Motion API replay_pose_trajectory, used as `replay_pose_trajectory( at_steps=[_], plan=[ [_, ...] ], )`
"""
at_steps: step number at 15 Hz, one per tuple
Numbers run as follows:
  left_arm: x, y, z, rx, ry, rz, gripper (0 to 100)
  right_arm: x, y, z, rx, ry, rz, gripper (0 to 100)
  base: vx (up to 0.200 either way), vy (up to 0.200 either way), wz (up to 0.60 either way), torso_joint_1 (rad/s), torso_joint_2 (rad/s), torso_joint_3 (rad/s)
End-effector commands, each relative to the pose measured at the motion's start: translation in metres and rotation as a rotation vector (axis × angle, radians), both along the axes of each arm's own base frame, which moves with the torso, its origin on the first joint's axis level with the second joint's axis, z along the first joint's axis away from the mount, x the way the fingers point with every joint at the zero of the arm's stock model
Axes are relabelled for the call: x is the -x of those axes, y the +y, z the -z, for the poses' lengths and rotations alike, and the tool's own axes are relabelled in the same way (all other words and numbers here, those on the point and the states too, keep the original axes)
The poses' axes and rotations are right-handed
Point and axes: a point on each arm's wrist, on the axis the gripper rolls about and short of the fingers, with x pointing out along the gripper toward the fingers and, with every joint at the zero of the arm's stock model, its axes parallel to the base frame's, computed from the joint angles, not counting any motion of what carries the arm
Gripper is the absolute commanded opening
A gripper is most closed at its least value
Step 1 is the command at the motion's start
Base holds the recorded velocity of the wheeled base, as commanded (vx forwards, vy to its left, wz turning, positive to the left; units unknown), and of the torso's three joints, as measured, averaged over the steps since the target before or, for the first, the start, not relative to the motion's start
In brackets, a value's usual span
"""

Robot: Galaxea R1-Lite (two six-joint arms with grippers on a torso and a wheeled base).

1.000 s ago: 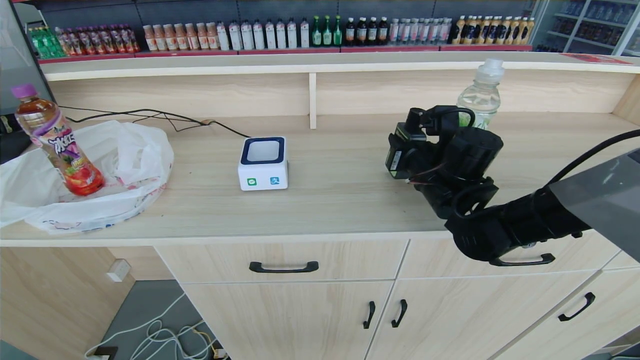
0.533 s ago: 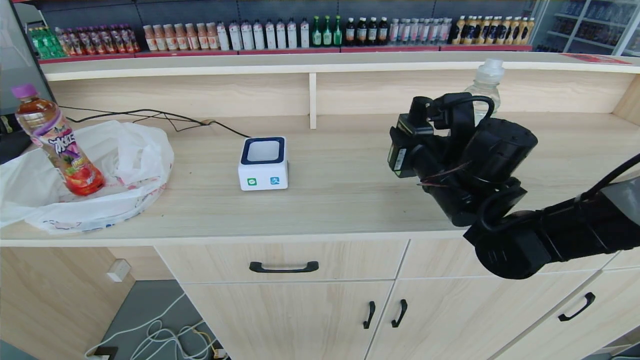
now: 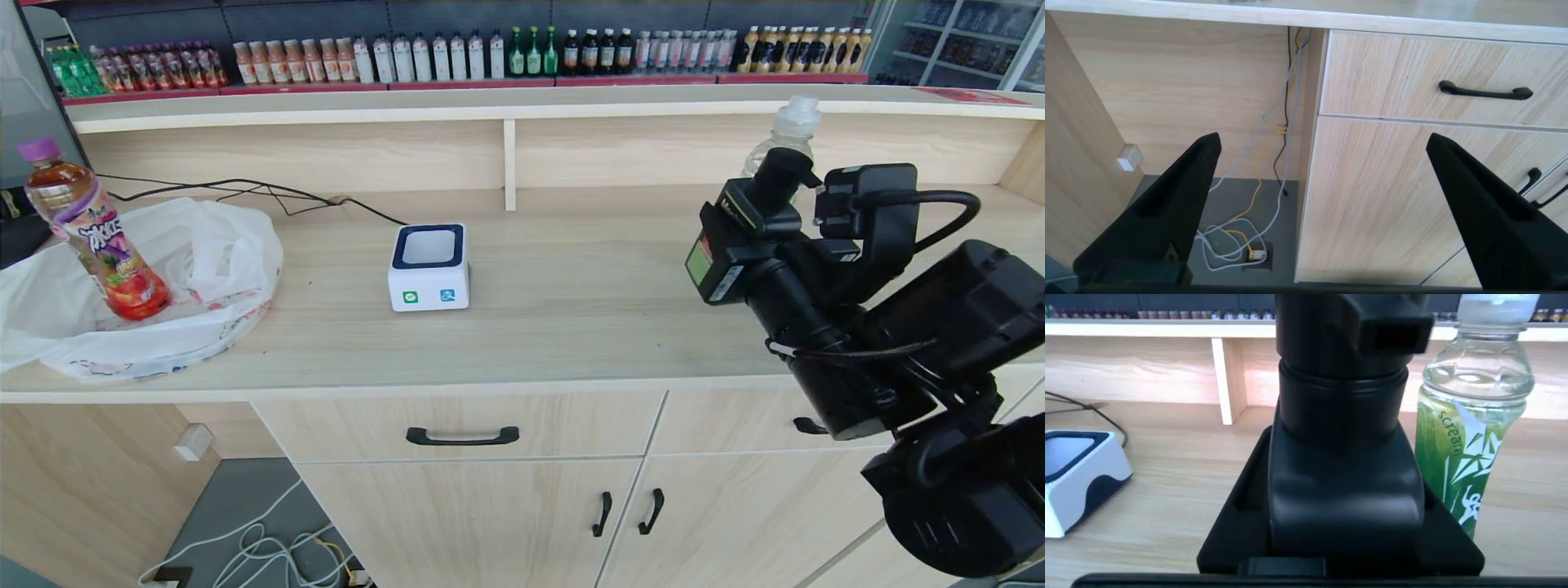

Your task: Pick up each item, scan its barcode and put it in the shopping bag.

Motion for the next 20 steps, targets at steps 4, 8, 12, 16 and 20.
replay_pose_trajectory(
  at_steps=[4,8,12,16,20],
  plan=[
    [0.0,0.0,0.0,0.0,0.0,0.001,100,0.028,0.016,-0.01,-0.025,-0.025,-0.109,0,0.0,0.0,0.0,0.0,0.0,0.0],
    [0.0,0.0,0.0,0.0,0.0,0.001,100,0.051,0.042,-0.009,-0.093,-0.001,-0.26,0,0.0,0.0,0.0,0.0,0.0,0.0],
    [0.0,0.0,0.0,0.0,0.0,0.001,100,0.074,0.062,-0.009,-0.117,0.01,-0.379,0,0.0,0.0,0.0,0.0,0.0,0.0],
    [0.0,0.0,0.0,0.0,0.0,0.001,100,0.08,0.067,-0.005,-0.053,0.008,-0.384,0,0.0,0.0,0.0,0.0,0.0,0.0],
    [0.0,0.0,0.0,0.0,0.0,0.001,100,0.08,0.082,-0.003,0.125,-0.059,-0.331,0,0.0,0.0,0.0,0.0,0.0,0.0]
  ],
)
